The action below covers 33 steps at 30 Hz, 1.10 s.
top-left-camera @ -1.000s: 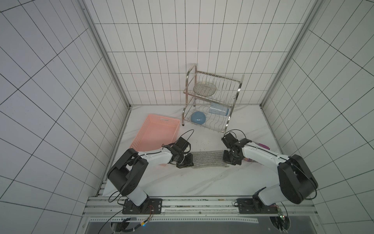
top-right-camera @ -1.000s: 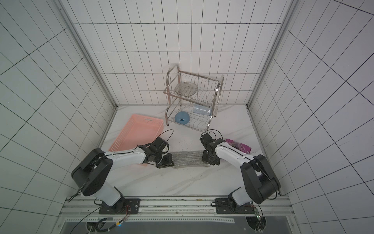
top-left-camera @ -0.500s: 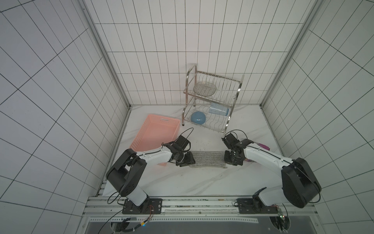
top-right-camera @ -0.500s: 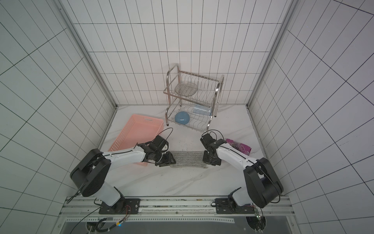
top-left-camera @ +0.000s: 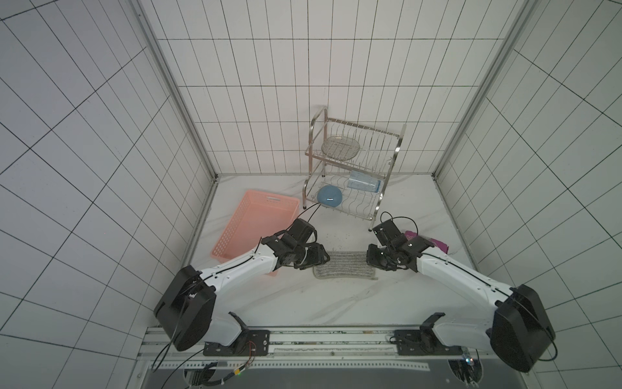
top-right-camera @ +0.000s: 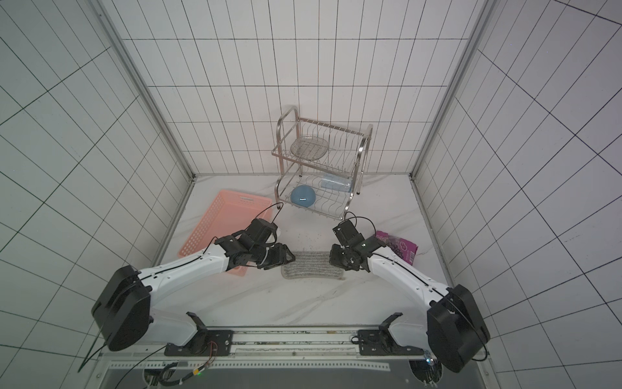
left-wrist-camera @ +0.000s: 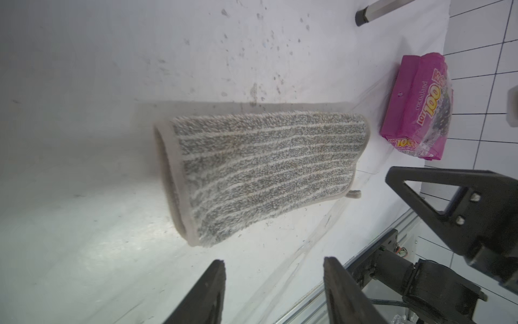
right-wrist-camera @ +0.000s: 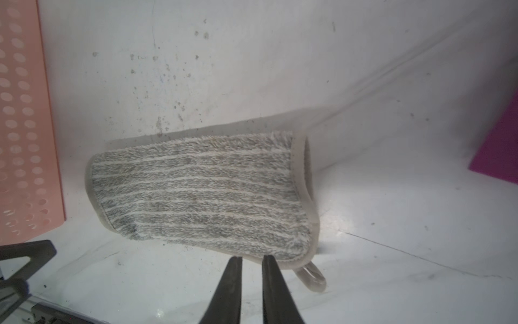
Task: Fold the square dishcloth
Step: Smooth out the cleaning item at the center of the board.
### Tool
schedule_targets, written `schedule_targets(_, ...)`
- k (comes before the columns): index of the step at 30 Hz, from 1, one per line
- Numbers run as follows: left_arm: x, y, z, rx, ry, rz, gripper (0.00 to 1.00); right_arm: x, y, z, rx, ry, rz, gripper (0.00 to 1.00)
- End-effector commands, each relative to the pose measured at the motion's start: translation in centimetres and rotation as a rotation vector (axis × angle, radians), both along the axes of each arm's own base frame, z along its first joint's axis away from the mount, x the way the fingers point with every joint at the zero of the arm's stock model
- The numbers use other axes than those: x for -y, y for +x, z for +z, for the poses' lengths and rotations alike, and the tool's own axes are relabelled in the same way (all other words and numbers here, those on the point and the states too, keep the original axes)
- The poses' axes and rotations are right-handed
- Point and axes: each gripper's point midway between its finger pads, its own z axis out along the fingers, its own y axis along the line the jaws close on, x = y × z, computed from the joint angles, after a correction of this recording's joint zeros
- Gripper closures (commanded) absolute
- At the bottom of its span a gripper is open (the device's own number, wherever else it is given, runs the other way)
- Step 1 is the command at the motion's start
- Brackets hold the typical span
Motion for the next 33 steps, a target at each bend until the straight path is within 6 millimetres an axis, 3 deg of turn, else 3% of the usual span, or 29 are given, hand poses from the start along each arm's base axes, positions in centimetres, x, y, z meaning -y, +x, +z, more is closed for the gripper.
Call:
schedule_targets(1,2.7,0.2,-0.1,0.003,-0.071,-0.041,0.52,-3.3,0.4,-0.2,-0.028,0.147,0.024,0.85)
schedule_targets(5,3.1,0.5,-2.4,-0.031,-0.054,-0.046,0.60,-4.2,0.5,-1.4,-0.061,0.172,0.024,0.87)
schedule_targets(11,2.6,1.3,-5.0,-0.069,-0.033,-0.044,0.61,-5.4,-0.1,-3.8,-0.139,0.227,0.021,0.89)
schedule_targets(17,1.4,1.0,-7.9,-0.122,0.006,-0.034,0.62,-3.3,-0.9,-7.9,-0.234,0.237,-0.073,0.92)
schedule_targets(21,0.2,0.7,-9.6,-0.161,0.026,-0.011,0.64,-1.4,-1.1,-9.3,-0.254,0.232,-0.112,0.92)
schedule_targets(25,-0.9,0.6,-10.5,-0.183,0.036,0.013,0.65,-0.4,-1.0,-9.3,-0.241,0.229,-0.116,0.92)
schedule_targets(33,-1.2,0.5,-10.8,-0.188,0.040,0.020,0.66,2.4,0.3,-6.6,-0.145,0.203,-0.153,0.91)
